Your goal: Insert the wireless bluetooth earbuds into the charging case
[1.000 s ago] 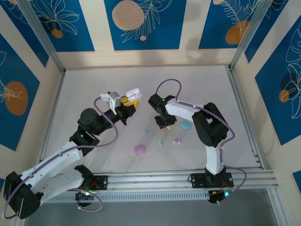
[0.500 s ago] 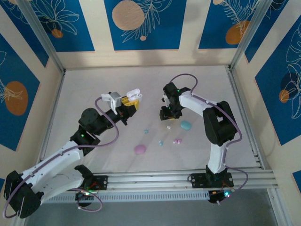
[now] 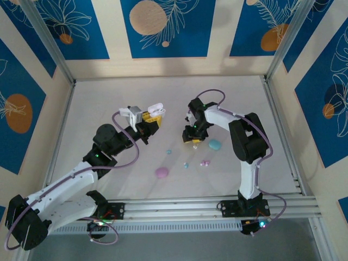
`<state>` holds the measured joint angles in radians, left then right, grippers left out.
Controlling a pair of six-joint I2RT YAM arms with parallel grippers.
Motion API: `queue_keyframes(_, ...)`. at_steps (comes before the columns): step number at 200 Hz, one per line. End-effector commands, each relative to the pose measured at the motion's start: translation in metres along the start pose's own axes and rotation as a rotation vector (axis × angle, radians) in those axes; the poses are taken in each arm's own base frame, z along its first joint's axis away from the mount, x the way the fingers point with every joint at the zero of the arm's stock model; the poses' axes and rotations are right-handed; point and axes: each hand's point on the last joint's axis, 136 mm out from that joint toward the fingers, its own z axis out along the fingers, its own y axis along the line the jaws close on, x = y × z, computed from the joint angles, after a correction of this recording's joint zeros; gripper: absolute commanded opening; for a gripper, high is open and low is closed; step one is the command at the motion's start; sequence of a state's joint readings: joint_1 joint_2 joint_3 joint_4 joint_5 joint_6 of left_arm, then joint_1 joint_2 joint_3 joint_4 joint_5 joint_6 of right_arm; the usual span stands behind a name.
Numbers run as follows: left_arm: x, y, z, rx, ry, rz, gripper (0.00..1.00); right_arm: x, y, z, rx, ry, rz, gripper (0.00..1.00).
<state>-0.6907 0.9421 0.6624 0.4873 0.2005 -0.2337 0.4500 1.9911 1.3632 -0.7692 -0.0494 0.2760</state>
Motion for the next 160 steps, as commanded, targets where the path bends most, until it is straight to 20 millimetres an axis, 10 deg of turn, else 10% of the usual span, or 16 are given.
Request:
queue_keyframes(1, -0.016, -0.006, 0.003, 0.02, -0.044, 0.002, 0.14, 0.017, -0.02, -0.007, 0.076, 0.031, 0.008, 0.47)
queue_keyframes(160, -0.011, -0.007, 0.005, 0.032, -0.039, -0.019, 0.14, 0.057, -0.001, -0.018, 0.036, 0.12, -0.051, 0.46)
